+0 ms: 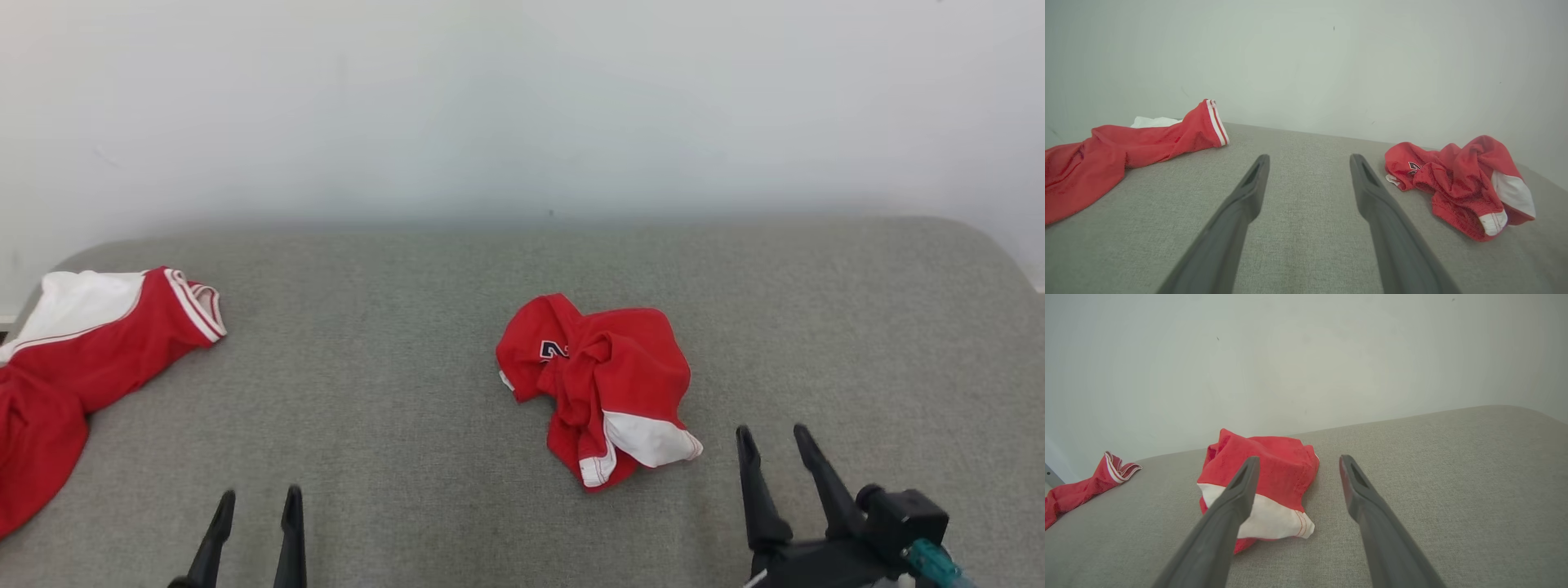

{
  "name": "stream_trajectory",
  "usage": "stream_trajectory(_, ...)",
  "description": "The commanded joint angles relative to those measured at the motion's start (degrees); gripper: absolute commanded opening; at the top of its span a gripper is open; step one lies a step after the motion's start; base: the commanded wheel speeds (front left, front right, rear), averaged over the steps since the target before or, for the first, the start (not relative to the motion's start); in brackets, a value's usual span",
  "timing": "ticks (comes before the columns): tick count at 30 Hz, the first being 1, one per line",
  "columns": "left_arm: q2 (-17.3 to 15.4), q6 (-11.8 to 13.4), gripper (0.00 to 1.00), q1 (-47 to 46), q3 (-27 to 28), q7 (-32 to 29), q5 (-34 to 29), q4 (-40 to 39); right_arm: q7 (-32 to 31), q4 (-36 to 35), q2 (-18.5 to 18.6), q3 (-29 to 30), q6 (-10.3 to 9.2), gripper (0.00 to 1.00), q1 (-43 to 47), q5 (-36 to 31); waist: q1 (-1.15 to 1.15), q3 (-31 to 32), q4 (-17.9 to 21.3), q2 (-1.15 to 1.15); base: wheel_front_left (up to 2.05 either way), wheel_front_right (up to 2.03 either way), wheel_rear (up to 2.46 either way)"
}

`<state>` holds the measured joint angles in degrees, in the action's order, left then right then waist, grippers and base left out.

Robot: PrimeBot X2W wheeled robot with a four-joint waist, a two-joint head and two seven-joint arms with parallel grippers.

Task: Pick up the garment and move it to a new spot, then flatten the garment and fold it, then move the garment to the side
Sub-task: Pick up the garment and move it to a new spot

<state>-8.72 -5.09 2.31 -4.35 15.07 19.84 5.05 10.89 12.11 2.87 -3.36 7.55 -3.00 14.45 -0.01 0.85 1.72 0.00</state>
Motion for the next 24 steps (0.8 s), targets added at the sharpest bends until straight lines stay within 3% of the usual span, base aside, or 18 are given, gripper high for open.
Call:
stream_trajectory(1,0.0,-0.3,1.0,1.8,0.6,0.2,-1.2,1.7,0.3,1.3,0.0,0.3,-0.12,1.0,1.3,-0.7,0.01,1.2,-1.2,0.0,0.0,0.0,0.0)
stream_trajectory(8,-0.9,-0.9,1.0,3.4,1.2,0.2,-1.1,7.1,-2.3,4.6,0.0,0.9,-0.12,1.0,2.9,-2.9,0.01,2.0,-1.6,0.0,0.0,0.0,0.0)
stream_trajectory(24,-0.4,-1.6,1.0,2.1,2.4,0.2,-0.7,9.2,-3.2,3.8,0.0,1.4,-0.12,1.0,2.9,-1.7,0.01,1.8,-0.8,0.0,0.0,0.0,0.0)
